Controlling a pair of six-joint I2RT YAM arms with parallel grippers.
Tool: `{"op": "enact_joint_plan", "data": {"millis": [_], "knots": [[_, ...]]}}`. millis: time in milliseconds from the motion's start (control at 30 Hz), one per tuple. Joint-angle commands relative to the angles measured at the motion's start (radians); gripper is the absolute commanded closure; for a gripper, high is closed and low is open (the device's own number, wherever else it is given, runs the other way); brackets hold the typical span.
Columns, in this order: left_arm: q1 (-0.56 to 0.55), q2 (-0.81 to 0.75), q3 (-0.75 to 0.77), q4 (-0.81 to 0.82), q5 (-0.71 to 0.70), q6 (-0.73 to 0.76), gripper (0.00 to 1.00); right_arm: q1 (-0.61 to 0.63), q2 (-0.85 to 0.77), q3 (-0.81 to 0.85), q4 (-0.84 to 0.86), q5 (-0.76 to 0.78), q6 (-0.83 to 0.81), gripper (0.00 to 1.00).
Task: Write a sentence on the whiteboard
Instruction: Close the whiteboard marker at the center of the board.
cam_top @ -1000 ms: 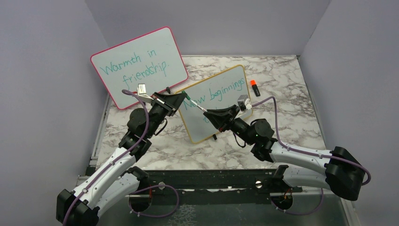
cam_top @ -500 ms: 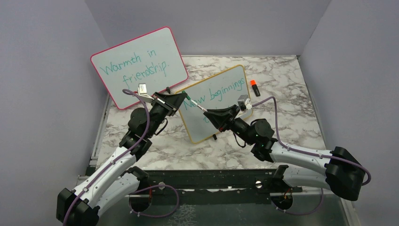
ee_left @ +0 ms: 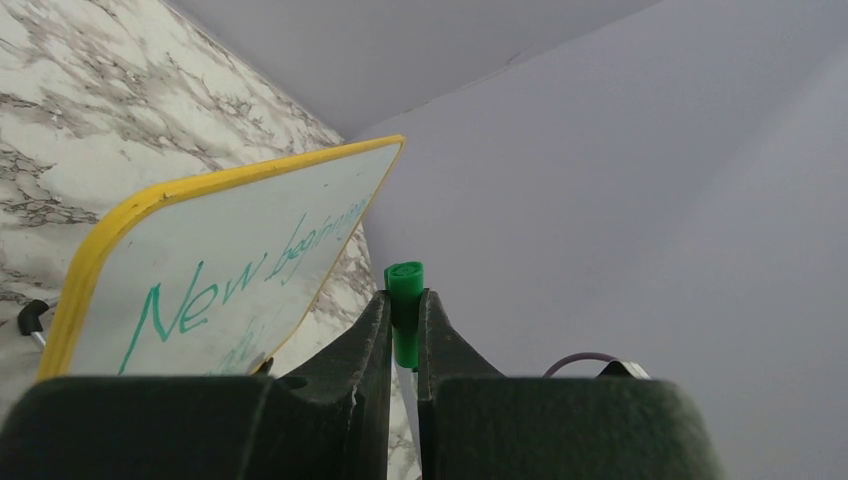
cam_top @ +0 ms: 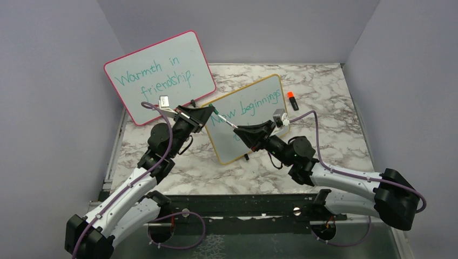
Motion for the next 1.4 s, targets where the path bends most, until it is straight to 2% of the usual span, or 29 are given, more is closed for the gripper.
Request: {"op": "enact_joint_plan", "data": {"millis": [0, 467, 767, 1367], "knots": [[-0.007, 0.0, 0.034, 0.025, -0.002, 0.009, 1.0, 0.006, -0.026, 0.015, 0.028, 0.011, 0.009, 0.99], [-0.006, -0.008, 0.034, 0.025, 0.02, -0.008, 1.0, 0.006, -0.002, 0.027, 0.014, 0.043, 0.009, 1.0], [-0.007, -0.005, 0.032, 0.025, 0.008, -0.023, 1.0, 0.006, 0.009, 0.034, 0.017, -0.008, 0.003, 0.99], [-0.008, 0.004, 0.031, 0.026, 0.037, -0.025, 1.0, 0.007, 0.013, 0.033, 0.05, 0.061, 0.01, 1.0]]}}
